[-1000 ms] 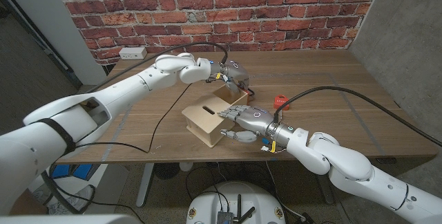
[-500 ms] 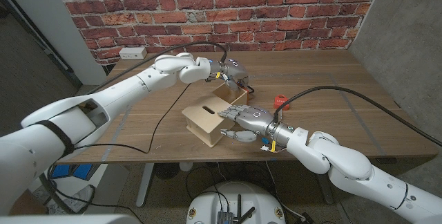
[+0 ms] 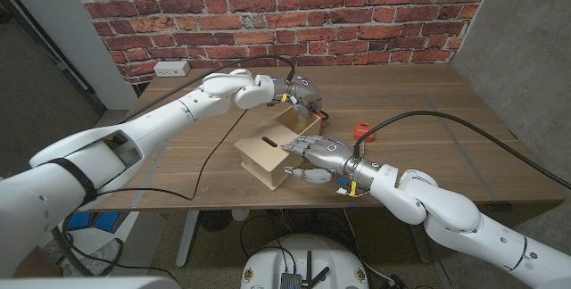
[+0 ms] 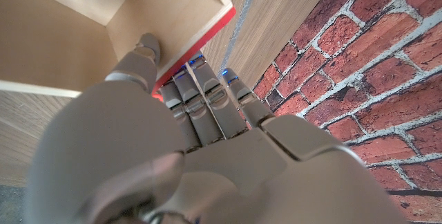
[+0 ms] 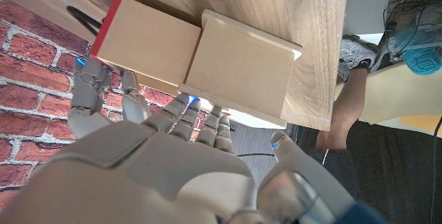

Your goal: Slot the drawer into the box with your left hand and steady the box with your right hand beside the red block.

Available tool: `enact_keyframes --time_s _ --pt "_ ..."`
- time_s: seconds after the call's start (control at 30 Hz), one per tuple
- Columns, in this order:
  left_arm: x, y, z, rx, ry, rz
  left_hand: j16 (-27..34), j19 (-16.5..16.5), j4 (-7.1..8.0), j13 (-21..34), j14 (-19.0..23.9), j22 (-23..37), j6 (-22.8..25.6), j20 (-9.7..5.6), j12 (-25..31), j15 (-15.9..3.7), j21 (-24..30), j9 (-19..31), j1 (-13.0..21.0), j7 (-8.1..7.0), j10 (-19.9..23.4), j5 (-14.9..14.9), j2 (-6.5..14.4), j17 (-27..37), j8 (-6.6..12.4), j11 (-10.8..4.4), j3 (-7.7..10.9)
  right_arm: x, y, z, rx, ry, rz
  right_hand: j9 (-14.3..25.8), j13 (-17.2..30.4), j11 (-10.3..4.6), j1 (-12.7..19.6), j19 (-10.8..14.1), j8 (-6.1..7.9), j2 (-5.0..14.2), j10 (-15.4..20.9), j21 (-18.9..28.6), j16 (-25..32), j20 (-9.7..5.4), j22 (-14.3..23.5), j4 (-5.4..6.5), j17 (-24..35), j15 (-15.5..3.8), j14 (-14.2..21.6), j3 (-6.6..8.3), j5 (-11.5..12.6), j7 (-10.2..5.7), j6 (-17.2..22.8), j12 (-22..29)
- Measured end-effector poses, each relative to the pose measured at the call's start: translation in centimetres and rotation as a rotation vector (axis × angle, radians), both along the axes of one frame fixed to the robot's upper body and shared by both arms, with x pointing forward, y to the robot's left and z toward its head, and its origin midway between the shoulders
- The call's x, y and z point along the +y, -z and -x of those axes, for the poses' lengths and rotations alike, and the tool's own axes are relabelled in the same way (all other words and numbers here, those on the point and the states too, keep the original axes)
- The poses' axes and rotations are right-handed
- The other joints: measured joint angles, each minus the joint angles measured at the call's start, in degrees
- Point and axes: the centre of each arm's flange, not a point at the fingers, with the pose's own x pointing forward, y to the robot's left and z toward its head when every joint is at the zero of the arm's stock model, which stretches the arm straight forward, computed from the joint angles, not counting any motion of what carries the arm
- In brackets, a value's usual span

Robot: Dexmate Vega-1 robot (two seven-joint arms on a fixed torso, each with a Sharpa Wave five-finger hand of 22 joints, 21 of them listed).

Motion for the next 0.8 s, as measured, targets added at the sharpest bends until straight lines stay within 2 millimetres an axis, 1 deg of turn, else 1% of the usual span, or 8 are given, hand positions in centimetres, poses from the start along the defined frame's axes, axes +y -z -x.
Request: enact_keyframes --time_s 0.17,0.27,0.8 --pt "-0.1 0.0 -0.1 0.001 -0.005 0.002 0.00 0.00 -0.25 0.00 0.00 0.00 -0.09 0.00 0.00 0.00 0.00 -0.01 0.00 -0.08 0.00 -0.05 -0.01 0.00 -0.01 0.00 0.25 0.0 0.0 0.0 0.003 -0.001 -0.003 0.00 0.00 0.00 0.00 0.01 0.00 0.00 0.00 0.00 0.00 0.02 0.02 0.00 -0.01 0.00 0.00 0.00 0.00 0.00 0.00 0.00" --pt "-0.2 0.2 0.0 0.004 -0.006 0.002 0.00 0.00 -0.25 0.00 0.00 0.00 -0.09 0.00 0.00 0.00 0.00 -0.01 -0.01 -0.09 -0.01 -0.06 -0.01 0.00 -0.01 0.00 0.25 -0.1 0.0 0.0 0.004 -0.001 -0.005 0.00 0.00 0.00 0.00 0.44 0.00 0.00 0.00 -0.06 0.00 0.03 0.02 0.00 -0.01 0.00 0.00 0.00 0.00 0.00 0.00 0.00" --pt "-0.2 1.1 0.1 0.013 -0.014 0.011 0.00 0.00 -0.23 0.00 0.01 0.00 -0.10 0.00 -0.09 0.00 0.00 0.03 -0.32 -0.09 -0.19 -0.10 -0.33 0.00 -0.03 -0.17 0.24 -0.3 -0.1 -0.3 0.014 -0.003 -0.018 0.00 0.00 0.00 0.00 0.42 0.00 0.00 0.00 -0.16 -0.22 0.02 -0.01 0.00 -0.02 0.00 0.00 0.00 0.00 0.00 0.00 0.00"
